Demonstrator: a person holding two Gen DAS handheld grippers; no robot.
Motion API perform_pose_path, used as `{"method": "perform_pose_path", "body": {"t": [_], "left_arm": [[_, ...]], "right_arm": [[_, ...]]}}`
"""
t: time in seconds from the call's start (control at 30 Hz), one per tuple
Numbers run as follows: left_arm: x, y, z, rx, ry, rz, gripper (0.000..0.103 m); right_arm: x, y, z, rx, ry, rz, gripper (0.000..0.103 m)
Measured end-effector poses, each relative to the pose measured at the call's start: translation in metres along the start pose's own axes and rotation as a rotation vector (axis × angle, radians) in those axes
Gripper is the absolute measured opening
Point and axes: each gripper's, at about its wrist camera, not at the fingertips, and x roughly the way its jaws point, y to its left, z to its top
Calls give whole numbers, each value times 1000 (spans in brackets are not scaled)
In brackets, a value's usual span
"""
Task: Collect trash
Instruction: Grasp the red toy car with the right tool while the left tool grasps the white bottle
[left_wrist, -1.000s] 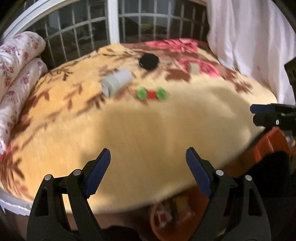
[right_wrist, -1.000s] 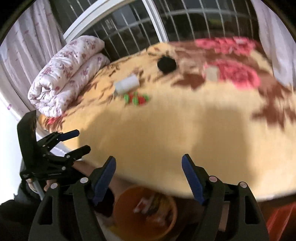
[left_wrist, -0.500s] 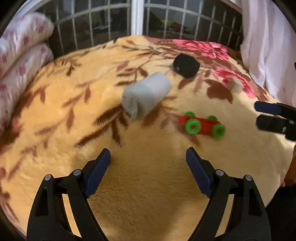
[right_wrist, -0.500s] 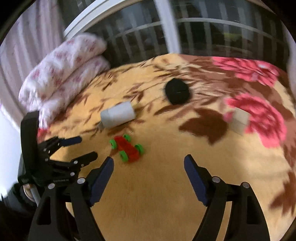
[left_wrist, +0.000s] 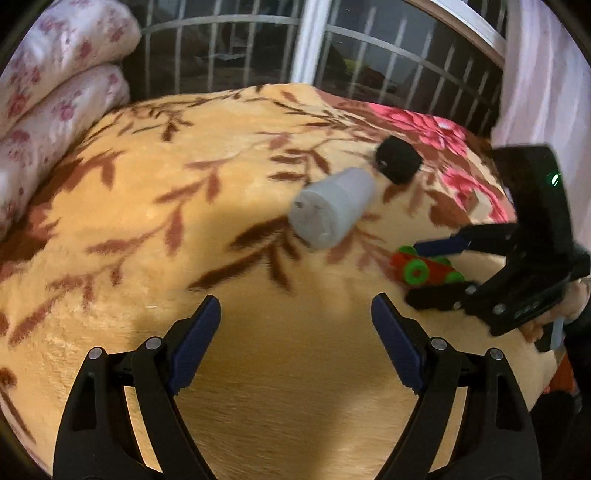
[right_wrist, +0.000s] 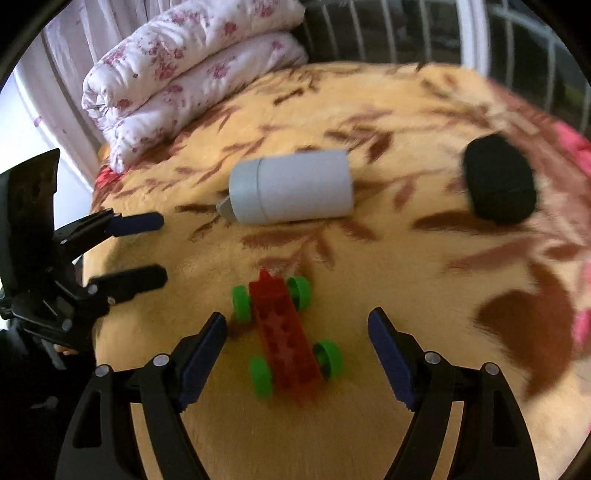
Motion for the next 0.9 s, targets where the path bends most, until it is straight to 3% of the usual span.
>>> {"method": "perform_pose_path", "body": {"t": [0.03,0.13,0.17,0.37,0.5,0.67,0.83,0.9], "left_arm": [[1,4,0,-22,3,-8,82],[3,13,2,-73,6,-37,82],[2,13,2,-78,1,-40,82],[5,0,2,-17,-3,-19,82],[13,-22,22,126,19,-36,82],[36,-47,59,370,48,23,83],[73,-61,82,459,112,26,84],[90,-67,81,475,115,69,83]], "right_arm": [[2,2,0,-9,1,-11,76],[-8,14,-6,-19,-23,-66,42],[-12,17,-10,2,-36,-78,39],[-45,29,-54,171,-183,-173,39],[-80,14,-98,334,-369,-132,39],[-87,-10,-120,444,-385,-115,39],[-85,-10,-119,447,-388,-100,39],[-84,-11,-118,450,-389,-97,39]]}}
